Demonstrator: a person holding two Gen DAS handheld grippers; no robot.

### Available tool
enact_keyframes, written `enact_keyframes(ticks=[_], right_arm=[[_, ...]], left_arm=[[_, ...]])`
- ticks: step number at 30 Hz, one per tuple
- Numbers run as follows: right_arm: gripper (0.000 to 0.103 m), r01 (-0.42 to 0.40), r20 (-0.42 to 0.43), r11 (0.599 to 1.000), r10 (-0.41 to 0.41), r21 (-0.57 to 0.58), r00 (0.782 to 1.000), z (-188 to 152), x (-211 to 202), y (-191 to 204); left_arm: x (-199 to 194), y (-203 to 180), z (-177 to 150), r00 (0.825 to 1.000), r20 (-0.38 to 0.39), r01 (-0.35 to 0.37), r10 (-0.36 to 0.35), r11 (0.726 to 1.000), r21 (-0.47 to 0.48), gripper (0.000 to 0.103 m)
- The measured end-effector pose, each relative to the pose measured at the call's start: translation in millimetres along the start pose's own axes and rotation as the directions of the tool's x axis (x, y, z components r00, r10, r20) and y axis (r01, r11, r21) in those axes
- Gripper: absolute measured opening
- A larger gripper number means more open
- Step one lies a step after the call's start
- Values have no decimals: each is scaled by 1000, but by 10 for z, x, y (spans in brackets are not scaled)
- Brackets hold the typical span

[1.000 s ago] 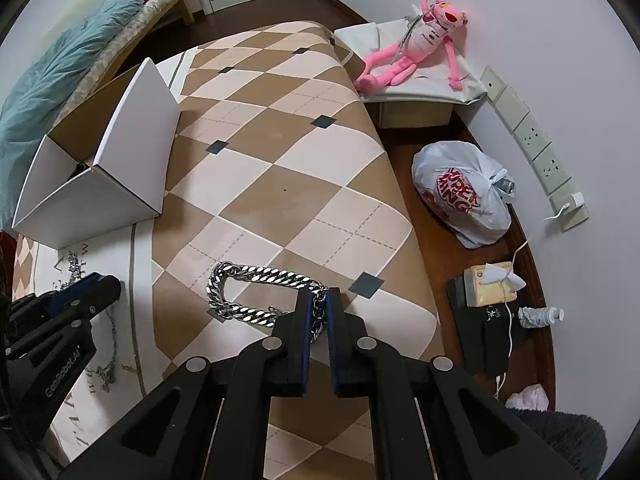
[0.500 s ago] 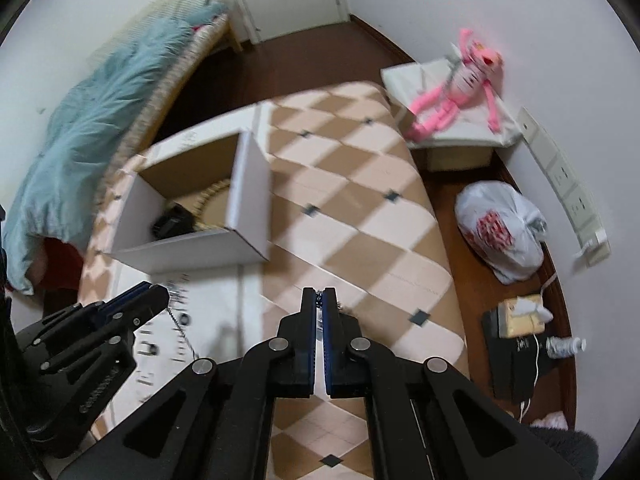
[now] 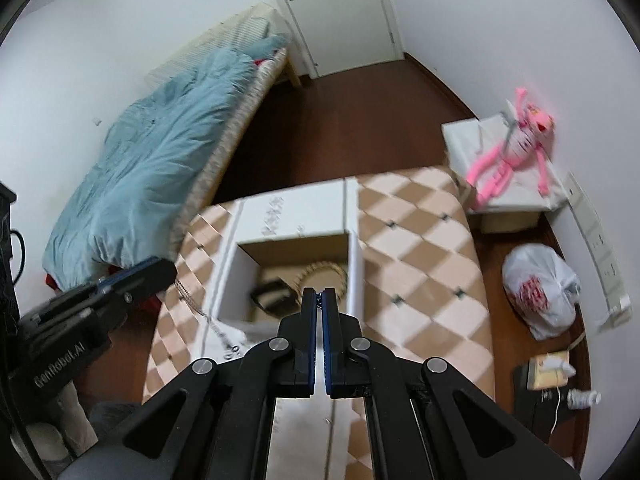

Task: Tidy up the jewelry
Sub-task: 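Lower both held pieces into the white box and open both tools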

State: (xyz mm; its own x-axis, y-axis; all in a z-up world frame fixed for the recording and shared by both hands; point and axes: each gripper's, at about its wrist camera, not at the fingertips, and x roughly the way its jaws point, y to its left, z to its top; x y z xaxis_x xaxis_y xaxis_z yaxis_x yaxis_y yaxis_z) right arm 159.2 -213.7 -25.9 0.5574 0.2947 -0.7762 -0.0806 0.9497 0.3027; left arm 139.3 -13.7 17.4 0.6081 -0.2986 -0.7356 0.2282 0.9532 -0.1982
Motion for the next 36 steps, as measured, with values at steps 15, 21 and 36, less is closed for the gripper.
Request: enact_keyframes(ticks=[15, 21, 36], right_arm=[[3, 2, -174, 999, -9, -36, 985, 562, 1145, 164], [3, -21, -232, 999, 13, -34, 973, 650, 1441, 173], [44, 114, -344, 987, -148, -117, 927, 500, 1697, 5]], left_arm=[[1020, 660, 320, 980, -197, -43, 31, 997, -57, 9], [1298, 815, 230, 954, -289, -108, 77, 990, -93, 12], [1275, 954, -26, 945, -269, -215, 186, 973, -82, 87]])
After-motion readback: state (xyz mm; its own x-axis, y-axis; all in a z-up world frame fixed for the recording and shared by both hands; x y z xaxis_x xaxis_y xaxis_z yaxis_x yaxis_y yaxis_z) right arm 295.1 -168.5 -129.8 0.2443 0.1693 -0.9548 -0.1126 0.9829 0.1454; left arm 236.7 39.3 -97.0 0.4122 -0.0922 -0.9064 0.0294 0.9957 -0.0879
